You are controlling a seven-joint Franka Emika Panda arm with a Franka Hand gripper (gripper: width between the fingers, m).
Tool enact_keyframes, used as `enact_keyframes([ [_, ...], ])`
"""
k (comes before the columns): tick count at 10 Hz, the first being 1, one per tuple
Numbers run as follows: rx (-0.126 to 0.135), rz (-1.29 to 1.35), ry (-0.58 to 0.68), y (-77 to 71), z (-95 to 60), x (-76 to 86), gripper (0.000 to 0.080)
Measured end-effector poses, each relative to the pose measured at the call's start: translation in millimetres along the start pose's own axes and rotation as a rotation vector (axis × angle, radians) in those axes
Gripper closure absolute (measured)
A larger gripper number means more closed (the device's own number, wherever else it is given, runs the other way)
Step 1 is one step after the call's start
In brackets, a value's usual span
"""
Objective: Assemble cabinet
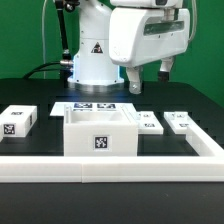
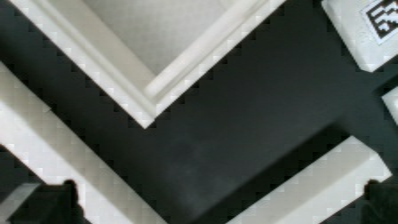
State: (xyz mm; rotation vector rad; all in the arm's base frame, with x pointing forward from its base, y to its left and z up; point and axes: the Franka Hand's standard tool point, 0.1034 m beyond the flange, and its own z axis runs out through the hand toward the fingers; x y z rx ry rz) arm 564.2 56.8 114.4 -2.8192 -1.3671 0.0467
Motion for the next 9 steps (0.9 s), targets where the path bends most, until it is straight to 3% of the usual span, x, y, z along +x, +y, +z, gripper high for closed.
enact_keyframes([
  [6,0.001,0.000,-0.001,-0.4,1.2,-0.3,0.0001],
  [7,-0.017,-0.055,0.019,-1.3,4.1,-2.0,0.0001],
  [9,-0.043,-0.196,0.038,-12.6,16.4,-25.3,0.0001],
])
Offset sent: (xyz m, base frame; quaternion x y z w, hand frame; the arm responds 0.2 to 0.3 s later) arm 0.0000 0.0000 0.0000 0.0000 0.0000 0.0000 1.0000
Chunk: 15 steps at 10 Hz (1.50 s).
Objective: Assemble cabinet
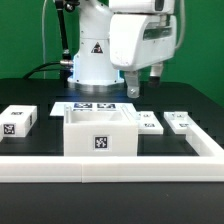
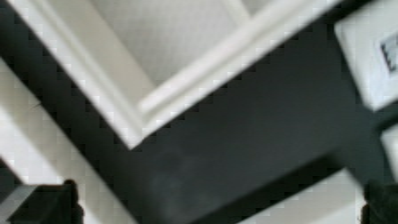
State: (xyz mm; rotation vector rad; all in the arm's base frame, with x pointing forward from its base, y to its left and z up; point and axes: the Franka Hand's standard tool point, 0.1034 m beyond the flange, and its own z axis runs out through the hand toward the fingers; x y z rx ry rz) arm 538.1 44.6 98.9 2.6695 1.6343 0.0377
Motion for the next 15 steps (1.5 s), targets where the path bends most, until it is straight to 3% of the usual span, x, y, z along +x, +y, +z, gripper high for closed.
enact_keyframes([
  [2,0.009,0.016,-0.002,-5.5,3.5,-6.5,0.0001],
  [5,0.002,-0.021,0.000,-5.3,4.6,-7.0,0.0001],
  [7,-0.049,-0.206,0.026,-11.4,11.5,-15.3,0.0001],
  [8,-0.046,-0.276,0.014,-17.5,14.6,-19.5,0.0001],
  [11,-0.049,-0.371,-0.003,-16.8,18.6,-32.2,0.0001],
  [14,-0.046,-0.403,-0.005,-17.1,19.7,-34.7,0.0001],
  [15,-0.038,-0.439,-0.009,-18.2,22.2,-43.1,0.0001],
])
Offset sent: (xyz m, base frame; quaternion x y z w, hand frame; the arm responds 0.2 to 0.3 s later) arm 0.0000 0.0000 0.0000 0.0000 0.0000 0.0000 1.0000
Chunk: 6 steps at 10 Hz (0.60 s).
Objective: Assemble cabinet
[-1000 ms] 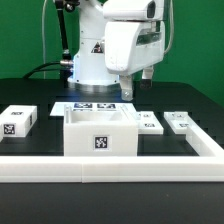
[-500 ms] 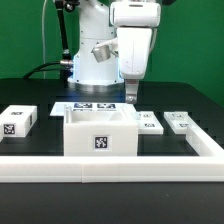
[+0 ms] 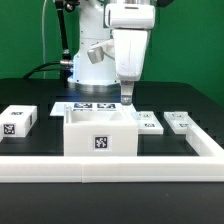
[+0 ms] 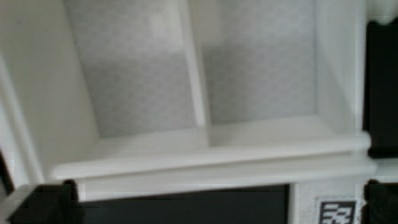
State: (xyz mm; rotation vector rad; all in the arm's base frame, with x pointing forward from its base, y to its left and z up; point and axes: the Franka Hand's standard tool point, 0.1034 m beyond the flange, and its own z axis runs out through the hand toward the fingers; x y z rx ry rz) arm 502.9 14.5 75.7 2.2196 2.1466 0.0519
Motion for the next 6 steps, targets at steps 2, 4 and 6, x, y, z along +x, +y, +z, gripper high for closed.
enact_keyframes([
  [2,0.020,-0.100,-0.004,-17.4,5.5,-9.5,0.0001],
  [4,0.023,-0.095,-0.004,-18.5,6.5,-10.4,0.0001],
  [6,0.025,-0.095,-0.004,-18.9,7.1,-10.5,0.0001],
])
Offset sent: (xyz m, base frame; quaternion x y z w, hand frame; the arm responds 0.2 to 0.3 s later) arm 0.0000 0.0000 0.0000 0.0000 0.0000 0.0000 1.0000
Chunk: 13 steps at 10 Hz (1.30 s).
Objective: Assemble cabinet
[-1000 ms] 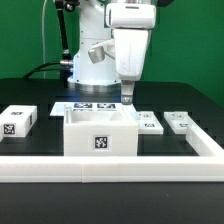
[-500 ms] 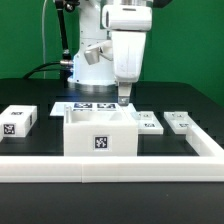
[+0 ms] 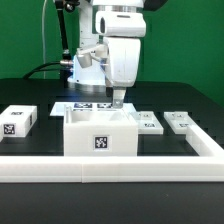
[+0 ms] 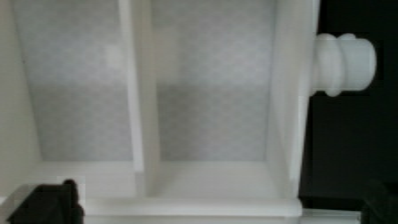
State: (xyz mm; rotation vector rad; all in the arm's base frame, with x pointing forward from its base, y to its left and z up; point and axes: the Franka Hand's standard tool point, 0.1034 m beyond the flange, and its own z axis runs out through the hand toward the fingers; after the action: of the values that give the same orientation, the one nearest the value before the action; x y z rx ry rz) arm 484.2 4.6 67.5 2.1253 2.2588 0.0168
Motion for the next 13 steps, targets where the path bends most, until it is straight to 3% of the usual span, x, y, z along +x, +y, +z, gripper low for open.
enact_keyframes([
  [5,0.026,0.005,0.007,-26.0,14.4,0.1,0.0001],
  [8,0.041,0.013,0.017,-38.8,32.2,1.1,0.0001],
  [13,0.052,0.020,0.022,-42.8,41.1,-0.4,0.0028],
])
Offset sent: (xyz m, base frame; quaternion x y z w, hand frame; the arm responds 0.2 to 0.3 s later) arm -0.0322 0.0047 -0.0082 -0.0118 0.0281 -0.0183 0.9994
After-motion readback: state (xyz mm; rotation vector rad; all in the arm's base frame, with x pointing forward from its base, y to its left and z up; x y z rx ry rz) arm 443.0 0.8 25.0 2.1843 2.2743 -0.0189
